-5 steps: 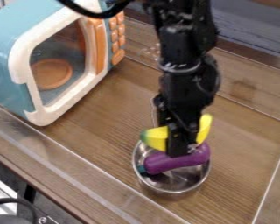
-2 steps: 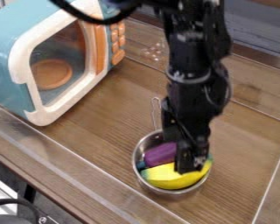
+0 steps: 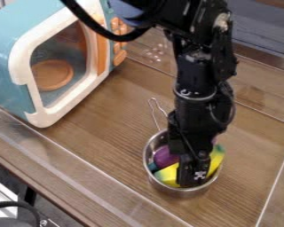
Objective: Put the banana in the silver pot
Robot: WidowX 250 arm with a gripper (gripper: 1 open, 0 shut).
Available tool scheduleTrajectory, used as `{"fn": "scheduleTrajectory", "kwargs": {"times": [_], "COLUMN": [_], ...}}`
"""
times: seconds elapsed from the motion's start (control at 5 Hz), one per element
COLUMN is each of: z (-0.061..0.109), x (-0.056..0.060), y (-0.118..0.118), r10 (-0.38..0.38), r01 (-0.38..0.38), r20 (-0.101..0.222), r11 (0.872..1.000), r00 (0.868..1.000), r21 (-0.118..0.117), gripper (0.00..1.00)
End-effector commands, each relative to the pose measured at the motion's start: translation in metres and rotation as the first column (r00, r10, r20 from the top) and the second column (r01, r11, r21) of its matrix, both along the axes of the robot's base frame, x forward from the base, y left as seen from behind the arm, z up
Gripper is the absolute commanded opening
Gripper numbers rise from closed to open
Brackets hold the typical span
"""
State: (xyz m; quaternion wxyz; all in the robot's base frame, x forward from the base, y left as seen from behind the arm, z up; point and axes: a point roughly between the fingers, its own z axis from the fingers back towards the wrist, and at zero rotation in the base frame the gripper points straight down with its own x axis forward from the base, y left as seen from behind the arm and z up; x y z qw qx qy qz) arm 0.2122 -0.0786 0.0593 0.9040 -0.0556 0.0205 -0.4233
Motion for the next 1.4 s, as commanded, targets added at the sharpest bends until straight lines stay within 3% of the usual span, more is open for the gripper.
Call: {"fn": "scheduleTrajectory", "kwargs": {"times": [0.0, 0.2, 0.4, 0.6, 1.0, 1.2], "z": [0.001, -0.003, -0.002, 0.000, 0.024, 0.017], "x": [0.007, 0.004, 0.000, -0.003, -0.016, -0.009], "y": [0.001, 0.002, 0.004, 0.005, 0.010, 0.008], "r10": [-0.041, -0.059, -0.029, 0.009, 0.017, 0.023], "r01": [0.042, 0.060, 0.030, -0.008, -0.017, -0.024], "r20": [0.032, 0.027, 0.024, 0.020, -0.003, -0.007], "r11": [0.999, 0.998, 0.999, 0.999, 0.996, 0.994], "r00": [0.999, 0.998, 0.999, 1.000, 1.000, 1.000], "r21": [-0.014, -0.025, -0.039, -0.052, -0.091, -0.103], "gripper": [1.00, 1.00, 1.00, 0.00, 0.00, 1.00]}}
